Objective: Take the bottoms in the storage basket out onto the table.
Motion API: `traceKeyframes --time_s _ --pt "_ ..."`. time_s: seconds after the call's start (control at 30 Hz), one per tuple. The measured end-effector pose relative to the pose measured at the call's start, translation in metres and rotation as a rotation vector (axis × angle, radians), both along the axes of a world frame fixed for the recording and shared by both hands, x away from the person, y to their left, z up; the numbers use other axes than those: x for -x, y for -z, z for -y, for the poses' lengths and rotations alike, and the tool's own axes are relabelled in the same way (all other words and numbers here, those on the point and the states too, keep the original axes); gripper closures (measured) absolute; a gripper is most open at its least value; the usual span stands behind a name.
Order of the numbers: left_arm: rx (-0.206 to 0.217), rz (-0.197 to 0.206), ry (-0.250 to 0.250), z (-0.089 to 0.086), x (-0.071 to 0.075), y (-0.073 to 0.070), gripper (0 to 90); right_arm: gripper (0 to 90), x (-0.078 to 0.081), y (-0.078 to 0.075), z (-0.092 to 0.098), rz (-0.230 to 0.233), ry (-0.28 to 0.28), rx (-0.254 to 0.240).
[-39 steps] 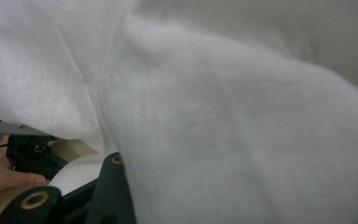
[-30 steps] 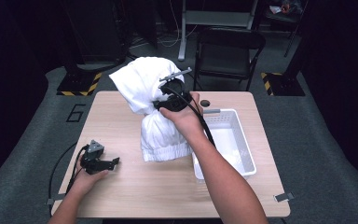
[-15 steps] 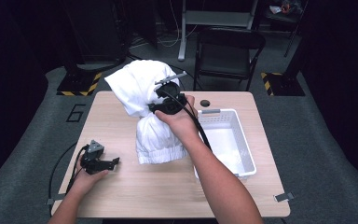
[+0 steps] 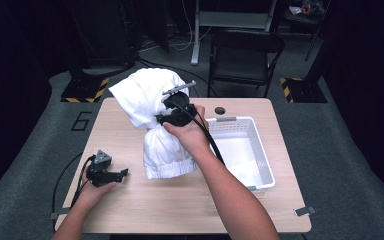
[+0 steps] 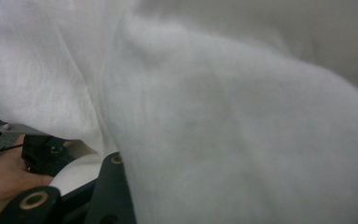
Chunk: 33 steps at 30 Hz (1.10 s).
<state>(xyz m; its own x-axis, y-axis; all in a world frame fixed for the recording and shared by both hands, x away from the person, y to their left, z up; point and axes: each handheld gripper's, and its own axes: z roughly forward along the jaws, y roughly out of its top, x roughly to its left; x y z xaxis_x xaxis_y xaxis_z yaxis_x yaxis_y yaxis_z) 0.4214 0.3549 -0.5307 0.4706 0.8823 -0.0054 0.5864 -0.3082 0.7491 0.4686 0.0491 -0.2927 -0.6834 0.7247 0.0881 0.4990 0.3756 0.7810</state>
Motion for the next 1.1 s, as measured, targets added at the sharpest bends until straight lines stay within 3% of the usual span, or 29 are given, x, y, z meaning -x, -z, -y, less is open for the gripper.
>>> traceKeyframes --time_s 0.5,0.93,1.1 --pt "0.002 -0.006 0.001 0.000 0.000 0.000 13.3 56.5 0.002 0.028 -0.006 -0.035 0.005 -0.007" --pt "-0.001 -0.002 0.002 0.000 0.000 0.000 13.4 56.2 0.002 0.063 -0.012 -0.049 0.017 -0.007" --pt "-0.004 -0.005 0.005 0.000 0.000 0.000 13.3 56.1 0.002 0.076 -0.014 -0.074 0.024 -0.002"
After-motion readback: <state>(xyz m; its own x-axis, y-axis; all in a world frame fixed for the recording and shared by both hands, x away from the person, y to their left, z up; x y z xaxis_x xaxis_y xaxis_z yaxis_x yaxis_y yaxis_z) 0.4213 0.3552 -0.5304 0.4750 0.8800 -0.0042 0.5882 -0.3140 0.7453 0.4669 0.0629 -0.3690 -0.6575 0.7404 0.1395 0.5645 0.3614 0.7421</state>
